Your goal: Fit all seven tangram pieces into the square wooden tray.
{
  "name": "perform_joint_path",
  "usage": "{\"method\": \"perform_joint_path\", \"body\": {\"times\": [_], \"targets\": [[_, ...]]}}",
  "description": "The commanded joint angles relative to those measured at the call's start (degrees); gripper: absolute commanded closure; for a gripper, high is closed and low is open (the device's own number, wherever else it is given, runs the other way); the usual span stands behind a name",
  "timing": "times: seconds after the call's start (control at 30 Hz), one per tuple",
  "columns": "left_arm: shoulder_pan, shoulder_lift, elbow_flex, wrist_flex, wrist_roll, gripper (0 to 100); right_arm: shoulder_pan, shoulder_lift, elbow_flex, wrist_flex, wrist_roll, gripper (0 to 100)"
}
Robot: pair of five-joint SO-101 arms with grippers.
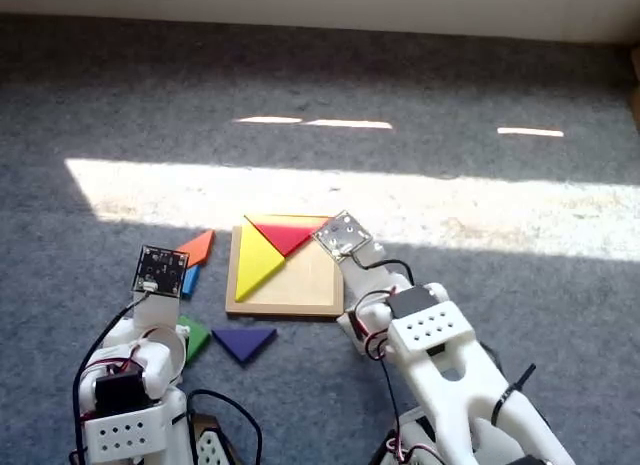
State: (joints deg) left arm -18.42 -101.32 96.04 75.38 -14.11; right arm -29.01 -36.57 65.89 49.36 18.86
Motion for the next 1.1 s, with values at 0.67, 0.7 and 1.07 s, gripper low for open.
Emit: {"method": "perform_joint_path", "body": {"times": [0.67, 0.7, 1.07], "targets": [[-0.7, -1.3, 1.2, 0.4, 0.4, 99, -6.5, 33.9, -48.3, 9.7, -16.2, 99.2], [-0.7, -1.3, 1.2, 0.4, 0.4, 99, -6.6, 35.7, -48.8, 8.7, -16.2, 99.2], [-0.7, -1.3, 1.2, 0.4, 0.4, 99, -6.4, 42.9, -49.5, 5.2, -15.6, 99.1]]}}
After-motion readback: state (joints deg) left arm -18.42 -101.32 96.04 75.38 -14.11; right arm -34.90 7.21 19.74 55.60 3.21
